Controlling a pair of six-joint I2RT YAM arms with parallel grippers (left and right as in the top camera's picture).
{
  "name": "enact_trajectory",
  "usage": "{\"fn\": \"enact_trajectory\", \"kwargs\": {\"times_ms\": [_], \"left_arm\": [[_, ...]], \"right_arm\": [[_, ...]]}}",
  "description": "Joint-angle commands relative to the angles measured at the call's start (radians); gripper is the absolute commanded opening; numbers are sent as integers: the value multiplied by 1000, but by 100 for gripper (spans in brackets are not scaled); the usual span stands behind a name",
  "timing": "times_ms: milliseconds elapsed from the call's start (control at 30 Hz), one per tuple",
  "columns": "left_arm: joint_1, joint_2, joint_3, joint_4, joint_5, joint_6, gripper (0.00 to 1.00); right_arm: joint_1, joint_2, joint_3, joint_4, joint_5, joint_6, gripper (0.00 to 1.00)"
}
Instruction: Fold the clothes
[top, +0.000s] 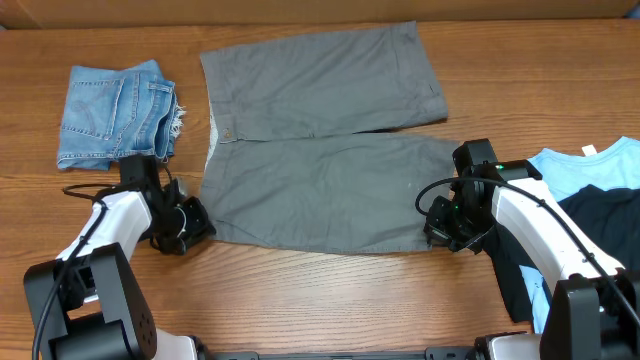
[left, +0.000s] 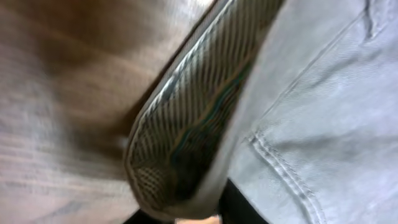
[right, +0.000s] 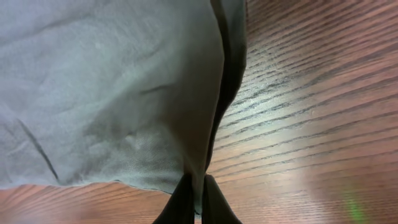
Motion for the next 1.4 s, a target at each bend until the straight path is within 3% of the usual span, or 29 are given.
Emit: {"fn": "enact_trajectory", "kwargs": {"times_ms": [0, 100, 367, 533, 1033, 1200, 1367], "left_arm": [[-6, 16, -16, -21, -6, 0, 15], [-6, 16, -16, -25, -11, -6, 4], [0, 8, -12, -79, -3, -18, 4], [43, -51, 15, -160, 19, -2, 4], [57, -618, 84, -500, -29, 8, 4], [57, -796, 205, -680, -19, 8, 4], [57, -855, 337, -806, -29, 8, 4]], "right_arm": [[-3, -15, 19, 18, 10, -6, 4], [-3, -15, 19, 29, 10, -6, 4], [-3, -27, 33, -10, 26, -6, 4], [-3, -127, 119, -101, 73, -6, 4], [-3, -391, 512, -479, 211, 33, 4], [-3, -436, 666, -588, 240, 51, 4], [-3, -452, 767, -609, 226, 58, 4]]}}
